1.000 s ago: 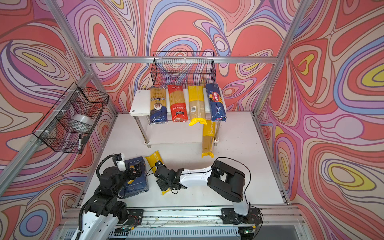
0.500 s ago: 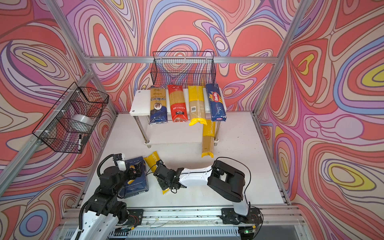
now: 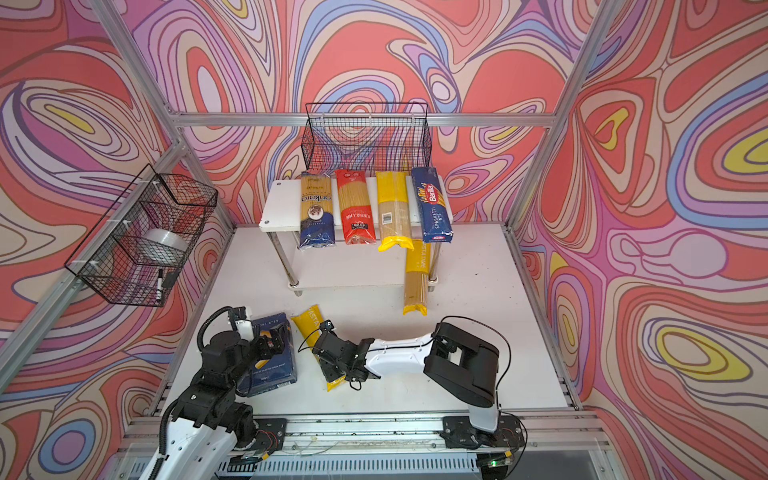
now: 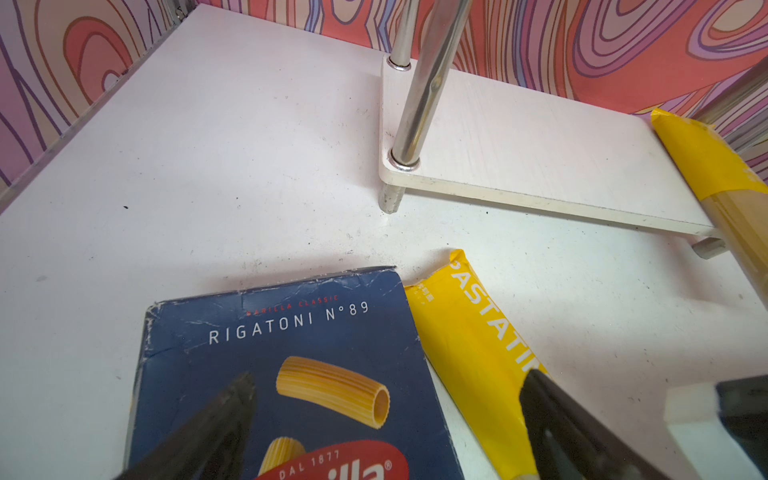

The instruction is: Place and organize the pasta boxes and bags onto the shelf

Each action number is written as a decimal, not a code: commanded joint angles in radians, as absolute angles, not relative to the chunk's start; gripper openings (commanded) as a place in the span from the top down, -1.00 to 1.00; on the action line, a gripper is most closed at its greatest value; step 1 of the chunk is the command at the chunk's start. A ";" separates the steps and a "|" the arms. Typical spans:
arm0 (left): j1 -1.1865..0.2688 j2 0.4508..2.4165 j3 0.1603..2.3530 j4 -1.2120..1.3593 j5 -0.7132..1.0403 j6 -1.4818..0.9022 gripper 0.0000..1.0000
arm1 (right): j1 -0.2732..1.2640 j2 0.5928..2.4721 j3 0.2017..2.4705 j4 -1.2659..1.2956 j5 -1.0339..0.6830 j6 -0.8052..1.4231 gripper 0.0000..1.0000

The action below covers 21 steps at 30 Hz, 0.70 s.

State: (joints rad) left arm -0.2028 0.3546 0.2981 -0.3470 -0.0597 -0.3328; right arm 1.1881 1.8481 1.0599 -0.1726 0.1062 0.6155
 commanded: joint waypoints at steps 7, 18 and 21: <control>-0.199 0.333 0.300 -0.329 -0.059 -0.324 -1.00 | 1.192 1.625 0.972 -0.113 0.220 0.658 1.00; -0.198 0.337 0.302 -0.326 -0.054 -0.322 -1.00 | 1.184 1.447 0.844 -0.083 0.326 0.674 1.00; -0.199 0.337 0.300 -0.326 -0.054 -0.322 -1.00 | 1.169 1.428 0.818 -0.077 0.332 0.677 1.00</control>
